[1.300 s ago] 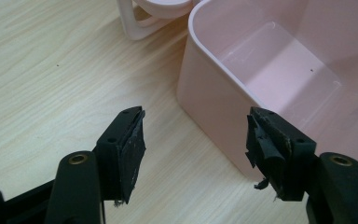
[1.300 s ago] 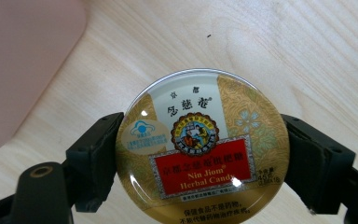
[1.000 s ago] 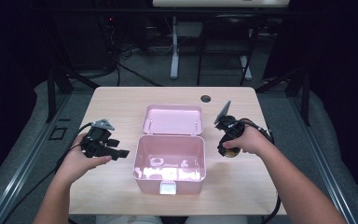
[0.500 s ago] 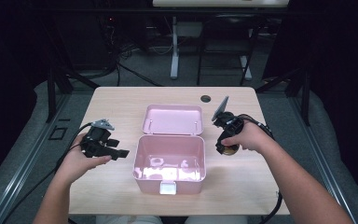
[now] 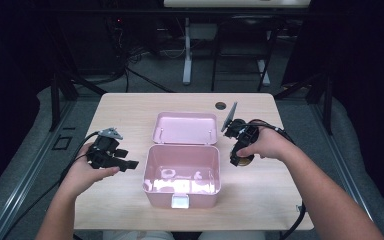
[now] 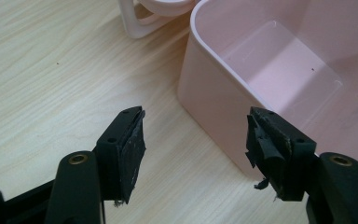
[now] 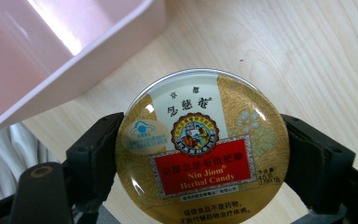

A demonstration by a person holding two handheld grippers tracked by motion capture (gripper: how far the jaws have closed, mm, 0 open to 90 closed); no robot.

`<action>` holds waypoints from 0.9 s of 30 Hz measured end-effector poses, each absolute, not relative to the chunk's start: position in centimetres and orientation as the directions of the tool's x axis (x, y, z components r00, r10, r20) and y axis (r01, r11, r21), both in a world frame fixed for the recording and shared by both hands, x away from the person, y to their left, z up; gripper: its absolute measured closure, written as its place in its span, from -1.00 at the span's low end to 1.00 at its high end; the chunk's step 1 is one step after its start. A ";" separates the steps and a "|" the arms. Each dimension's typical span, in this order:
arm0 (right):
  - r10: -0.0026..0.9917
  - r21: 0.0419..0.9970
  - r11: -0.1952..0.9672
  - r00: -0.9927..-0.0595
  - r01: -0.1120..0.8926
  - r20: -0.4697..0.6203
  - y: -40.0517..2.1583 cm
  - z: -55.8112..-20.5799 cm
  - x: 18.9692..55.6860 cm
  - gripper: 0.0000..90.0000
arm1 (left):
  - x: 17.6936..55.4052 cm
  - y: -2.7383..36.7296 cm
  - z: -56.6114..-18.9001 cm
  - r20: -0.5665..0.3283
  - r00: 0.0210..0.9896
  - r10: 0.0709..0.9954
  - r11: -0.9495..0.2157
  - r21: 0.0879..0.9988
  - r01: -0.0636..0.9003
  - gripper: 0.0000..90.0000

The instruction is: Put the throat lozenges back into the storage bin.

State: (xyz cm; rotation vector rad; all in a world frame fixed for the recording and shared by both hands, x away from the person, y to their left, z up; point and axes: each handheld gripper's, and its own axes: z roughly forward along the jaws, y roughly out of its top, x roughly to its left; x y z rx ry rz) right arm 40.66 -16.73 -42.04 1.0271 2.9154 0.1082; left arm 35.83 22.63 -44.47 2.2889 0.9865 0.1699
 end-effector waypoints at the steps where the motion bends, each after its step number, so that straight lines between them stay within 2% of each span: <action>1: 0.617 0.081 0.785 -0.787 0.614 -0.024 -16.6 -41.9 40.6 -0.56 | 35.8 22.6 -44.5 -0.127 0.710 0.693 -0.518 0.598 0.612 -0.18; 18: 0.415 0.087 0.908 -0.909 0.410 -0.044 -14.6 -40.5 38.8 -0.56 | 35.9 22.5 -44.6 -0.130 0.713 0.689 -0.523 0.592 0.613 -0.18; 27: 0.344 0.080 0.937 -0.938 0.340 -0.046 -13.7 -39.9 38.1 -0.56 | 35.9 22.5 -44.7 -0.133 0.713 0.689 -0.523 0.589 0.616 -0.18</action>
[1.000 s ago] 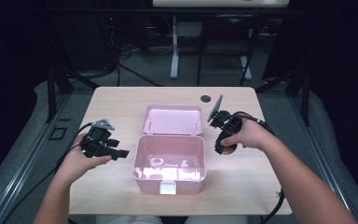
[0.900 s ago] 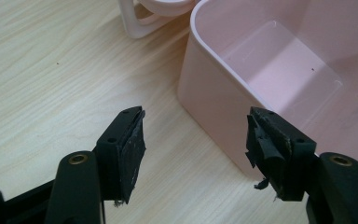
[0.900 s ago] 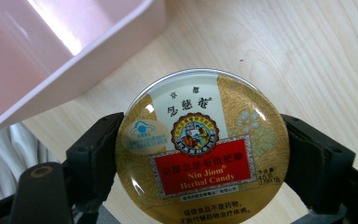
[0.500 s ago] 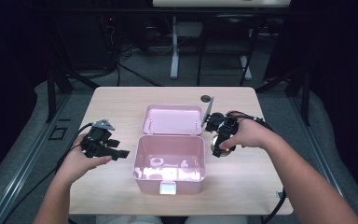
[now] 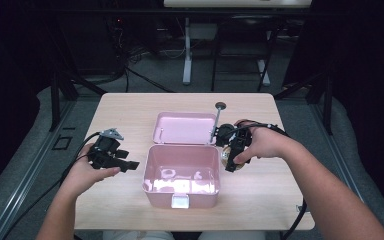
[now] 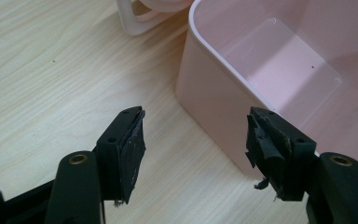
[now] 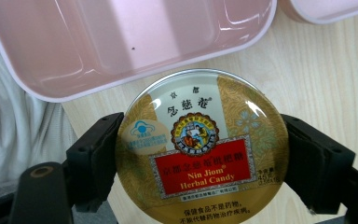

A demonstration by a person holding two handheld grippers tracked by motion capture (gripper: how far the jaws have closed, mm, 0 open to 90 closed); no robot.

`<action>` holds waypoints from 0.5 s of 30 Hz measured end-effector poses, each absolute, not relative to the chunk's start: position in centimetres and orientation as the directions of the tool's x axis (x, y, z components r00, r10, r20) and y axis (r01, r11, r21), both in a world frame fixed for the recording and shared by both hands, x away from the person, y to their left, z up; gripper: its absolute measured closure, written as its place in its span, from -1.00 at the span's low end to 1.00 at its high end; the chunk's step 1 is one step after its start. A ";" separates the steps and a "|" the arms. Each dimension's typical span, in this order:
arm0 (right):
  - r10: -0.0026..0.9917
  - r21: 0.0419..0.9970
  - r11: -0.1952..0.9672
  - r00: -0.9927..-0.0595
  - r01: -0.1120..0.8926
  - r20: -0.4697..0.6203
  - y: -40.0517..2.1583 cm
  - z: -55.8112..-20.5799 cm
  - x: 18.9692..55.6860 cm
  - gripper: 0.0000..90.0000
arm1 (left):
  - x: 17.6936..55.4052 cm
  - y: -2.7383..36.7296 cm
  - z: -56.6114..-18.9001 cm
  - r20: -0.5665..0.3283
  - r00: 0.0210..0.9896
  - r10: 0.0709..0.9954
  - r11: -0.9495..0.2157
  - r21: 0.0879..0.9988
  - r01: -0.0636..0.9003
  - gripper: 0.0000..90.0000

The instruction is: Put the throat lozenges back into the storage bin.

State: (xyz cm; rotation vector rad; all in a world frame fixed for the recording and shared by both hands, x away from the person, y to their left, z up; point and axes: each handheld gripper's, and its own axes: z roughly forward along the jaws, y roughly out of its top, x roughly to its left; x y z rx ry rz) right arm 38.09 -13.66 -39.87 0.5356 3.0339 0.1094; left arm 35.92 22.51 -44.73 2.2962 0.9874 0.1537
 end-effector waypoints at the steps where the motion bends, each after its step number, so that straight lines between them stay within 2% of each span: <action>1: 0.337 0.079 0.940 -0.940 0.333 -0.047 -13.6 -39.8 38.1 -0.56 | 35.9 22.5 -44.7 -0.133 0.713 0.689 -0.523 0.589 0.616 -0.18; 15: 0.261 0.066 0.964 -0.964 0.257 -0.051 -11.3 -39.6 37.7 -0.56 | 36.0 22.5 -44.8 -0.138 0.714 0.687 -0.524 0.586 0.618 -0.18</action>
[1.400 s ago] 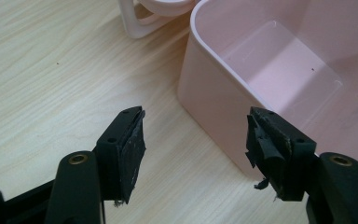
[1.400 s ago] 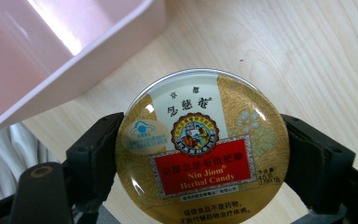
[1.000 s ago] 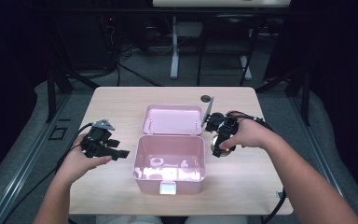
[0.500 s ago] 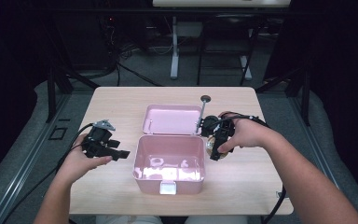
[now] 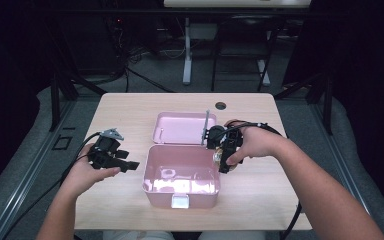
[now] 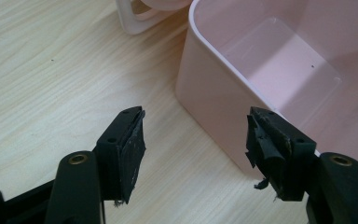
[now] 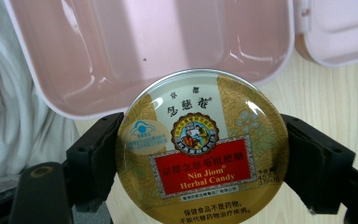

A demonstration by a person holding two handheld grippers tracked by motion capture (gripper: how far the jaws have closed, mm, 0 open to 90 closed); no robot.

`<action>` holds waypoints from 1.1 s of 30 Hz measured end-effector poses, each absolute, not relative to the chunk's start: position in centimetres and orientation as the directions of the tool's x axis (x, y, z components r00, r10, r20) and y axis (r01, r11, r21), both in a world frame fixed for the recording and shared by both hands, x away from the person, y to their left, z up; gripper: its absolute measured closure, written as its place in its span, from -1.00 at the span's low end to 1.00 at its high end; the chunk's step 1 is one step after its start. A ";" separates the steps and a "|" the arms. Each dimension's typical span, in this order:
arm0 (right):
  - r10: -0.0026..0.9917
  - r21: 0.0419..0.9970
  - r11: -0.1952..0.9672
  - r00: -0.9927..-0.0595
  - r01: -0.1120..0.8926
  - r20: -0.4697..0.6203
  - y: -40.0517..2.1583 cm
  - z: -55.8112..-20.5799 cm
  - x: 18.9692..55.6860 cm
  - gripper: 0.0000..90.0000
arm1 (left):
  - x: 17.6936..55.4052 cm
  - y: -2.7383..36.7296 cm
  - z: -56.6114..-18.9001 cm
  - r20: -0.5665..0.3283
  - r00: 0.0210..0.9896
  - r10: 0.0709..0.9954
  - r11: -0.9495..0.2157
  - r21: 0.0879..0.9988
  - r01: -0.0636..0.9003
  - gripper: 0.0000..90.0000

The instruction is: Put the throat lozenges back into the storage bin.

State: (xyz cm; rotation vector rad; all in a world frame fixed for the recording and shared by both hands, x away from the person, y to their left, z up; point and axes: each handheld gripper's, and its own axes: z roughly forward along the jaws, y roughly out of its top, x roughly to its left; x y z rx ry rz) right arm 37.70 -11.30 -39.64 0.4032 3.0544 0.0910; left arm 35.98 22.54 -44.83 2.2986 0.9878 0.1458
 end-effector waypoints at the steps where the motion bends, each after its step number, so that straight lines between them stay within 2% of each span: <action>1: 0.257 0.068 0.965 -0.965 0.253 -0.050 -11.1 -39.6 37.7 -0.56 | 36.0 22.5 -44.8 -0.137 0.713 0.687 -0.525 0.586 0.618 -0.18; 21: 0.186 0.072 0.980 -0.982 0.184 -0.034 -7.1 -40.4 37.5 -0.56 | 36.0 22.5 -44.9 -0.136 0.713 0.688 -0.525 0.586 0.617 -0.18; 33: 0.141 0.060 0.989 -0.990 0.139 -0.023 -6.1 -42.5 37.4 -0.56 | 36.0 22.4 -45.0 -0.136 0.715 0.686 -0.529 0.581 0.619 -0.18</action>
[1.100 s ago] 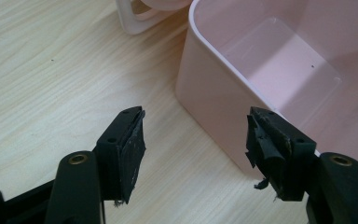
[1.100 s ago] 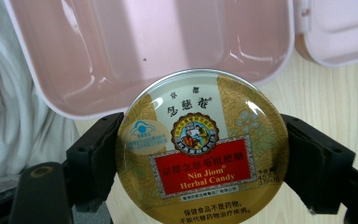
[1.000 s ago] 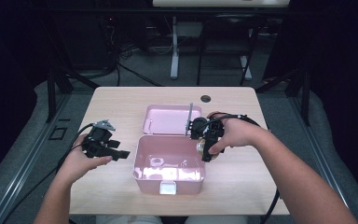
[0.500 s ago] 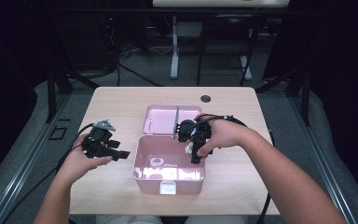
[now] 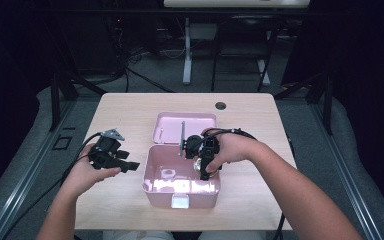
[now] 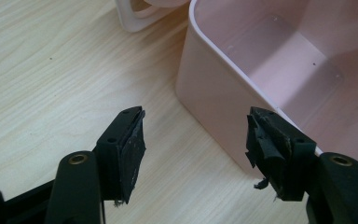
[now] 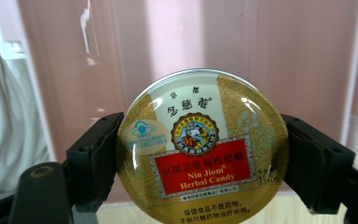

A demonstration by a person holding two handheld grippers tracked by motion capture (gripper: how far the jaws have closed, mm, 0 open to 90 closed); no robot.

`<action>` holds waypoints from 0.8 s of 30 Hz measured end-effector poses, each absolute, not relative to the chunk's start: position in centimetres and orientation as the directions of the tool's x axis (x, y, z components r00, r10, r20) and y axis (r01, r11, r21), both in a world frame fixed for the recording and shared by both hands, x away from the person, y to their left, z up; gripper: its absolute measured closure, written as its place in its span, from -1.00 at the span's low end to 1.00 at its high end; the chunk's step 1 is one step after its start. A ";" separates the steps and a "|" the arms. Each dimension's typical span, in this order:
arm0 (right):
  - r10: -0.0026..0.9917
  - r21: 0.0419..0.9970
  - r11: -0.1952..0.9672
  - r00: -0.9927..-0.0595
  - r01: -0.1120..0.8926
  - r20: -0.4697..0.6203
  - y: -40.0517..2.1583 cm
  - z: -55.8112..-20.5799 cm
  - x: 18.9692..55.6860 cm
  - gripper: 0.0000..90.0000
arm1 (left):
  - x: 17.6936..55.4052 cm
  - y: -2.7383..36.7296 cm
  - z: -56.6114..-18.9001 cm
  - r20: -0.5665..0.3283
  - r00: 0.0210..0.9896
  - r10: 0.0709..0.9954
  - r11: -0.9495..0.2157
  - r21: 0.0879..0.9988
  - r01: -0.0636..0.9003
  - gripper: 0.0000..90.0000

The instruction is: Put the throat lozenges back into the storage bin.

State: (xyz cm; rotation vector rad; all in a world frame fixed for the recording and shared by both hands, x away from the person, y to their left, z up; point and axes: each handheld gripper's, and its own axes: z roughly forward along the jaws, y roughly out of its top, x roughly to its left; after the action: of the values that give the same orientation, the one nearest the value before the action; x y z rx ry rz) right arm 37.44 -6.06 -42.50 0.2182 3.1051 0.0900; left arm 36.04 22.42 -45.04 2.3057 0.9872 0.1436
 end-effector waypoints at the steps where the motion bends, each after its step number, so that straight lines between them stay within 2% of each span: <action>1: 0.135 0.060 0.989 -0.991 0.133 -0.026 -6.0 -42.7 37.4 -0.56 | 36.0 22.4 -45.0 -0.137 0.715 0.686 -0.529 0.581 0.619 -0.18; 24: 0.129 0.075 0.989 -0.992 0.130 0.007 -6.0 -46.8 38.2 -0.56 | 36.1 22.4 -45.1 -0.132 0.717 0.685 -0.536 0.576 0.618 -0.18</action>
State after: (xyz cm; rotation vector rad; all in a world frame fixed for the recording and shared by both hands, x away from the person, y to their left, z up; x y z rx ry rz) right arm 38.24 -5.96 -46.85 0.2041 3.1349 0.1177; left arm 36.11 22.41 -45.14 2.3146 0.9853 0.1443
